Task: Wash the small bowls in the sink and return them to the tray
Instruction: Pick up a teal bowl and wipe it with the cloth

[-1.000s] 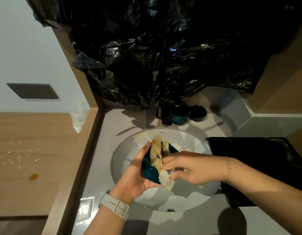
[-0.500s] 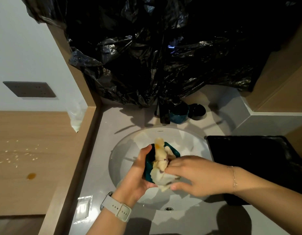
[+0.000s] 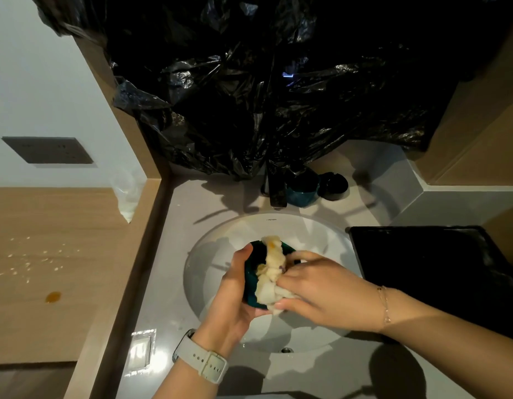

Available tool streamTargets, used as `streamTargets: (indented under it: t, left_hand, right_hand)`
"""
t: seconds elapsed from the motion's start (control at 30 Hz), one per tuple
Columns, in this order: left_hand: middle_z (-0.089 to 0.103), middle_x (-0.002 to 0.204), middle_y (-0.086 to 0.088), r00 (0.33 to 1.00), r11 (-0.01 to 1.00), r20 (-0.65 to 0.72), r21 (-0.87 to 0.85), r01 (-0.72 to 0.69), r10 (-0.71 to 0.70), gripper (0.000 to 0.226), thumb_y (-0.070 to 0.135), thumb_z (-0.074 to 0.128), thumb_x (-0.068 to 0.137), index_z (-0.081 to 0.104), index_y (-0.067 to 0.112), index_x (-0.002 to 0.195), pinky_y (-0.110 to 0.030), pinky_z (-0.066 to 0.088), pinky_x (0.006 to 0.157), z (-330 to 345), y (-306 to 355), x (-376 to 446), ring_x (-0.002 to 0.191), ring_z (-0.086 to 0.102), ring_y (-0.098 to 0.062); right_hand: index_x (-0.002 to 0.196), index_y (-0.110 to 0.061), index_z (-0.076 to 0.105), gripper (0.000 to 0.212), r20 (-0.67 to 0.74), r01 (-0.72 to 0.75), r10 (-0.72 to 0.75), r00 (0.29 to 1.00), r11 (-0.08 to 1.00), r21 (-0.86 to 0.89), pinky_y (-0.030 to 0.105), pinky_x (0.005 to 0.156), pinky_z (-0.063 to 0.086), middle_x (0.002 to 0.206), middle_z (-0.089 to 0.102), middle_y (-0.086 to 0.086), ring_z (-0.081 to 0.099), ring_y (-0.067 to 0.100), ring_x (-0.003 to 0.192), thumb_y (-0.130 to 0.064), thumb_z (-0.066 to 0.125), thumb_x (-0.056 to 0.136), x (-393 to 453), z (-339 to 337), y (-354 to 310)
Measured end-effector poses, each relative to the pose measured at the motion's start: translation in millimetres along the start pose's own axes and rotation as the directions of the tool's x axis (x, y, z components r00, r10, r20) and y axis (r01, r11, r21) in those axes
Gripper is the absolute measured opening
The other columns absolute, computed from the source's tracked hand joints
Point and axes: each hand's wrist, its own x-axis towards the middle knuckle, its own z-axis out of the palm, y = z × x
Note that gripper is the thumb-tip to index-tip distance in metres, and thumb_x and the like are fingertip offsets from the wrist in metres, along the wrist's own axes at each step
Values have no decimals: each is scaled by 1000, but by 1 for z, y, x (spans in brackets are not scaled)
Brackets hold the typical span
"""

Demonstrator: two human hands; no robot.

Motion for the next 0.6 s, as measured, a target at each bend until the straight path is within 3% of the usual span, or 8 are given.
streamTargets:
  t: [0.07, 0.13, 0.2, 0.27, 0.37, 0.5, 0.6]
  left_hand:
    - [75, 99, -13, 1000, 999, 12, 29, -16, 16, 55, 55, 51, 85, 69, 11, 111, -42, 56, 69, 1, -2, -1, 80, 72, -26]
    - [74, 101, -16, 998, 997, 32, 52, -54, 52, 60, 57, 55, 77, 68, 11, 114, -45, 58, 68, 2, -6, -4, 83, 72, -28]
    - [73, 104, -17, 996, 994, 44, 77, -80, 77, 60, 58, 55, 76, 67, 15, 114, -50, 59, 72, 3, -11, -7, 91, 72, -30]
    - [73, 107, -15, 994, 989, 35, 98, -110, 107, 53, 57, 52, 84, 65, 18, 117, -52, 59, 74, 4, -14, -10, 98, 71, -31]
    - [74, 105, -12, 984, 980, -21, 97, -175, 177, 40, 47, 51, 93, 64, 20, 119, -44, 59, 65, 4, -10, -10, 95, 71, -31]
    - [75, 103, -10, 987, 988, -72, 62, -141, 145, 42, 48, 49, 94, 66, 18, 117, -38, 57, 63, 5, -5, -8, 89, 73, -26]
    - [75, 102, -10, 990, 992, -85, 70, -109, 115, 44, 50, 47, 94, 66, 17, 118, -37, 57, 64, 5, -6, -7, 92, 73, -28]
  right_hand:
    - [77, -15, 54, 40, -74, -1, 12, 997, 989, 146, 32, 80, 45, 76, 62, 0, 52, 17, 73, -45, 38, 98, -2, 7, -2]
    - [76, -14, 53, 39, -119, -7, 43, 992, 958, 287, 29, 75, 44, 77, 61, -1, 49, 12, 73, -41, 39, 99, 0, 11, -8]
    - [85, -13, 58, 45, -95, -19, 49, 994, 956, 293, 29, 87, 42, 87, 63, -2, 51, 11, 82, -43, 29, 101, 5, 9, -15]
    - [98, -15, 60, 57, -49, -38, 48, 998, 982, 185, 30, 106, 29, 97, 64, -2, 53, 13, 95, -47, 13, 99, 8, 9, -19]
    - [98, -12, 61, 70, -49, -151, 151, 987, 988, 11, 34, 115, 13, 92, 66, 4, 59, 19, 95, -53, 6, 94, 5, 9, -22]
    - [82, -15, 64, 62, -124, -157, 142, 982, 980, -121, 34, 106, 26, 72, 67, 0, 63, 18, 74, -56, 19, 96, 4, 10, -21]
    - [70, -18, 55, 47, -96, -130, 138, 986, 988, 85, 36, 95, 44, 71, 65, -2, 59, 19, 82, -57, 37, 89, -1, 14, -16]
